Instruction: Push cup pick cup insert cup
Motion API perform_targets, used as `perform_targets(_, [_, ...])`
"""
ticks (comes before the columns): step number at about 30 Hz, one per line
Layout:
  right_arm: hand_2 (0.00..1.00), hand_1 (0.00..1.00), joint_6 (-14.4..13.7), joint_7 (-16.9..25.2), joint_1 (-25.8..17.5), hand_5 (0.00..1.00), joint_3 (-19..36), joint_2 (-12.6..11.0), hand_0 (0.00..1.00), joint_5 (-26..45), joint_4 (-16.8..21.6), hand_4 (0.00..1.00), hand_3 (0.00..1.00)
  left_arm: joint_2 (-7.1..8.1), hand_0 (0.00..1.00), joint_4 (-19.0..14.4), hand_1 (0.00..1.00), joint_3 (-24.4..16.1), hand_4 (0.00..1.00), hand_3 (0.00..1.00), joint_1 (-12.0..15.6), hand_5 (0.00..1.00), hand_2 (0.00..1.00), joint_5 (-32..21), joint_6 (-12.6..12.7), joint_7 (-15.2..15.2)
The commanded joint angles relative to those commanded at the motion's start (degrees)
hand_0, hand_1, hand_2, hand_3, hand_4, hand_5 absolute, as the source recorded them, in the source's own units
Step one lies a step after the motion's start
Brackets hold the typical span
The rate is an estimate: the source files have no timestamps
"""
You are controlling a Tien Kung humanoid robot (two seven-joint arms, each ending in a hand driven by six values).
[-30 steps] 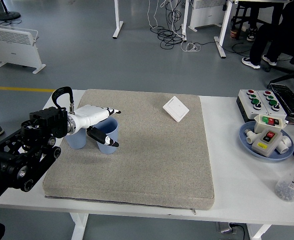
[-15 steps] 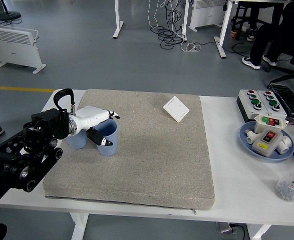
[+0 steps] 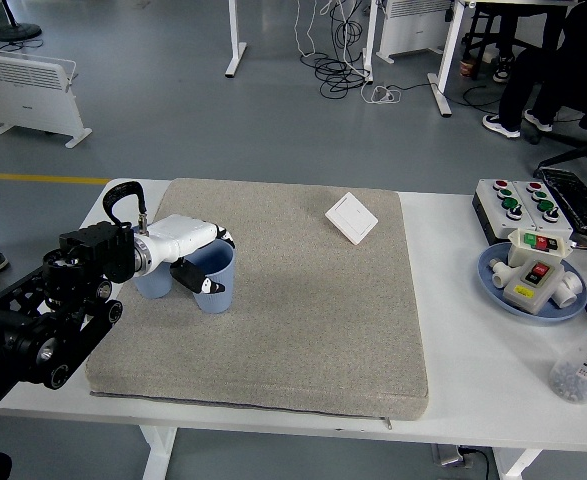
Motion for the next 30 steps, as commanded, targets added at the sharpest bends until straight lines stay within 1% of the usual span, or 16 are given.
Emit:
perform_targets(1, [0.686,0.688,0.0,0.0,0.0,0.472,0.0,0.0,0.776,-0.1,0.0,0.135,0.569,0.04,0.401,-0.5,0.595,0.2,0.662,0.525,0.1,0.148,0.71,0.0,0.1,-0.1])
perform_targets(2, [0.686,0.688,0.0,0.0,0.0,0.471,0.0,0.0,0.776,-0.1,0.0,0.134,0.569,0.06,0.45,-0.9,0.587,0.3,0.528,0.5,0.2,0.002,0.672,0.0,0.1,-0.2])
perform_targets(3, [0.686,0.688,0.0,0.0,0.0,0.471,0.0,0.0,0.776,-0.1,0.0,0.134,0.569,0.07,0.45,-1.0,0.587,0.3,0.528,0.5,0.2,0.002,0.672,0.0,0.1,-0.2])
perform_targets(7, [0.686,0.688,0.0,0.0,0.0,0.471,0.1,0.0,0.776,-0.3,0.0,0.134,0.569,0.3,0.45,-3.5,0.587,0.9,0.528,0.5,0.6,0.002,0.672,0.0,0.3,-0.6])
perform_targets(8, [0.686,0.688,0.0,0.0,0.0,0.47,0.1,0.0,0.776,-0.3,0.0,0.134,0.569,0.43,0.468,-4.2,0.576,1.1,0.49,0.491,0.7,0.002,0.666,0.0,0.1,-0.5])
perform_targets(13, [0.686,0.688,0.0,0.0,0.0,0.47,0.1,0.0,0.776,-0.2,0.0,0.134,0.569,1.33,0.468,-8.8,0.576,1.3,0.49,0.491,1.3,0.002,0.666,0.0,-1.8,0.7])
perform_targets(14, [0.686,0.688,0.0,0.0,0.0,0.47,0.1,0.0,0.776,-0.2,0.0,0.134,0.568,1.74,0.476,-10.1,0.576,1.2,0.467,0.487,1.3,0.002,0.653,0.0,-2.2,1.0])
perform_targets(16, [0.686,0.688,0.0,0.0,0.0,0.47,0.0,0.0,0.776,0.0,0.0,0.134,0.568,2.29,0.476,-12.0,0.576,1.2,0.467,0.487,1.4,0.002,0.653,0.0,-2.9,1.5])
perform_targets(18, [0.686,0.688,0.0,0.1,-0.1,0.47,-0.1,-0.1,0.776,0.2,0.0,0.134,0.568,2.57,0.476,-13.0,0.576,1.1,0.467,0.487,1.4,0.002,0.653,0.0,-3.2,1.7])
perform_targets(19, [0.686,0.688,0.0,0.1,-0.1,0.47,-0.2,-0.1,0.776,0.4,0.0,0.134,0.568,3.2,0.476,-14.4,0.576,0.6,0.467,0.487,1.3,0.002,0.653,0.0,-4.1,2.2])
perform_targets(20, [0.686,0.688,0.0,0.1,-0.1,0.47,-0.2,-0.1,0.776,0.5,0.0,0.134,0.569,3.65,0.482,-15.7,0.577,0.0,0.459,0.481,1.2,0.002,0.588,0.0,-4.9,2.7])
perform_targets(23, [0.686,0.688,0.0,0.1,-0.1,0.47,-0.2,-0.2,0.776,0.5,0.0,0.134,0.569,4.32,0.482,-17.4,0.577,-1.5,0.459,0.481,1.0,0.002,0.588,0.0,-6.4,3.4])
perform_targets(24, [0.686,0.688,0.0,0.1,-0.1,0.47,-0.1,-0.2,0.776,0.4,0.0,0.134,0.569,4.76,0.482,-17.9,0.577,-2.6,0.459,0.481,0.7,0.002,0.588,0.0,-7.0,3.6])
perform_targets(25, [0.686,0.688,0.0,0.1,-0.1,0.47,-0.1,-0.2,0.776,0.4,0.0,0.134,0.569,4.9,0.482,-18.1,0.577,-3.1,0.459,0.481,0.6,0.002,0.588,0.0,-7.3,3.7])
perform_targets(28, [0.686,0.688,0.0,0.1,-0.1,0.469,-0.1,-0.2,0.776,0.6,0.0,0.134,0.569,6.13,0.483,-18.4,0.574,-6.3,0.462,0.48,-0.2,0.002,0.578,0.0,-8.1,4.1])
perform_targets(30, [0.686,0.688,0.0,0.1,-0.1,0.469,-0.1,-0.2,0.776,0.7,0.0,0.134,0.569,6.7,0.483,-18.2,0.574,-7.6,0.462,0.48,-0.7,0.002,0.578,0.0,-8.4,4.2])
